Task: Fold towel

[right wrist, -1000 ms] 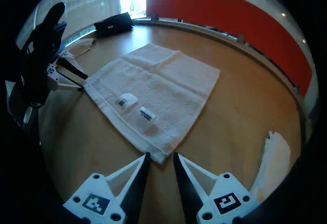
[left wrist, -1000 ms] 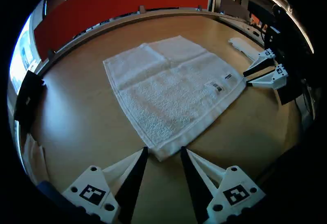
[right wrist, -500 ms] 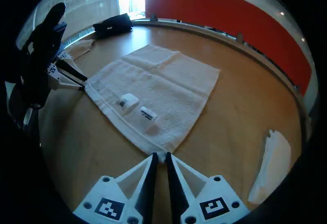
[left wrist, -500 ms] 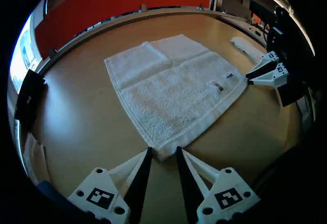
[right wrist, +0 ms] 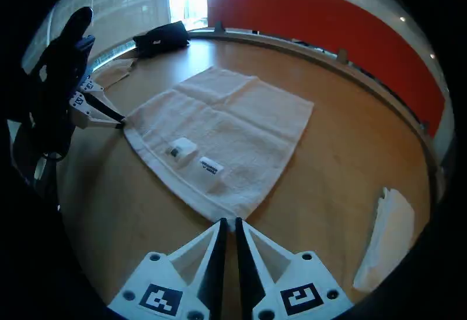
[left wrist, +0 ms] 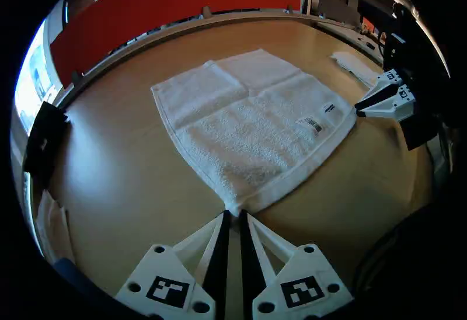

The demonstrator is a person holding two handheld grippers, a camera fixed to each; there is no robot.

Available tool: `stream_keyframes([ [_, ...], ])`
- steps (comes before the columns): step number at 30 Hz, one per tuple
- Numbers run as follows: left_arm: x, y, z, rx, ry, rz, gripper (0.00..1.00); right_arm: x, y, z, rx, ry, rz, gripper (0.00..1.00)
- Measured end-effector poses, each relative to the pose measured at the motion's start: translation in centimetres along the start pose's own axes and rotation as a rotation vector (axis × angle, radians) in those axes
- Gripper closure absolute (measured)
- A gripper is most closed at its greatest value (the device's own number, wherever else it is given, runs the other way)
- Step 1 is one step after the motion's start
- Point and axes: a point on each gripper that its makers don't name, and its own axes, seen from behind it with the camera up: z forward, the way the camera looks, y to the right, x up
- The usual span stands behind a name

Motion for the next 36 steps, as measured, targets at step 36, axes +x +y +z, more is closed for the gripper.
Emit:
stream_keyframes([
  [36, 3.6, 2.1, -11.2, -0.066, 0.011, -0.207, 0.88, 7.5, -2.8, -11.1, 0.003, 0.13, 0.025, 0.89],
])
